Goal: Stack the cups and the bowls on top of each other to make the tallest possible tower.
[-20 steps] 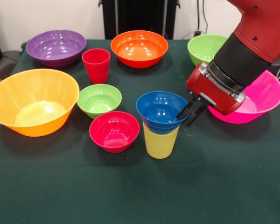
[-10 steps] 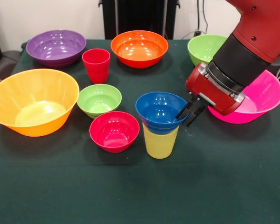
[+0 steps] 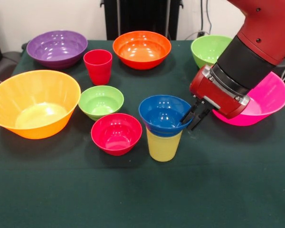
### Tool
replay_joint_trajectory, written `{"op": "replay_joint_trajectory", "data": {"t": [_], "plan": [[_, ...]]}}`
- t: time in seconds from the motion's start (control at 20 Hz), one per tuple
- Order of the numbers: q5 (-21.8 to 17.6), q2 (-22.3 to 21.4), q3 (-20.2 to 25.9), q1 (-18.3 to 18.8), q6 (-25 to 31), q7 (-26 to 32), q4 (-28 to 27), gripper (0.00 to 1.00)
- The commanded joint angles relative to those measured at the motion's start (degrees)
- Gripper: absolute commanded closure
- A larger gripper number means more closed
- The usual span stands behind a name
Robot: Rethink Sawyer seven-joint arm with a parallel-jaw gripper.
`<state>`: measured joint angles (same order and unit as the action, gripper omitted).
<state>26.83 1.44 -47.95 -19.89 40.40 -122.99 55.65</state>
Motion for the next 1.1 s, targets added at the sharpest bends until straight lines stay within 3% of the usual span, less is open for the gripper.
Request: {"op": "replay_joint_trajectory", "data": {"t": [0.05, 0.95, 1.0, 1.1], "plan": [[-0.32, 0.12, 10.37, 0.70, -3.32, -7.95, 4.14, 1.00], [-0.91, -0.65, 11.37, 1.36, -2.82, -7.35, 4.26, 1.00], [-1.16, -0.71, 11.46, 1.31, -2.62, -7.36, 4.28, 0.00], [-1.17, -0.71, 11.51, 1.32, -2.54, -7.34, 4.25, 0.00]]}}
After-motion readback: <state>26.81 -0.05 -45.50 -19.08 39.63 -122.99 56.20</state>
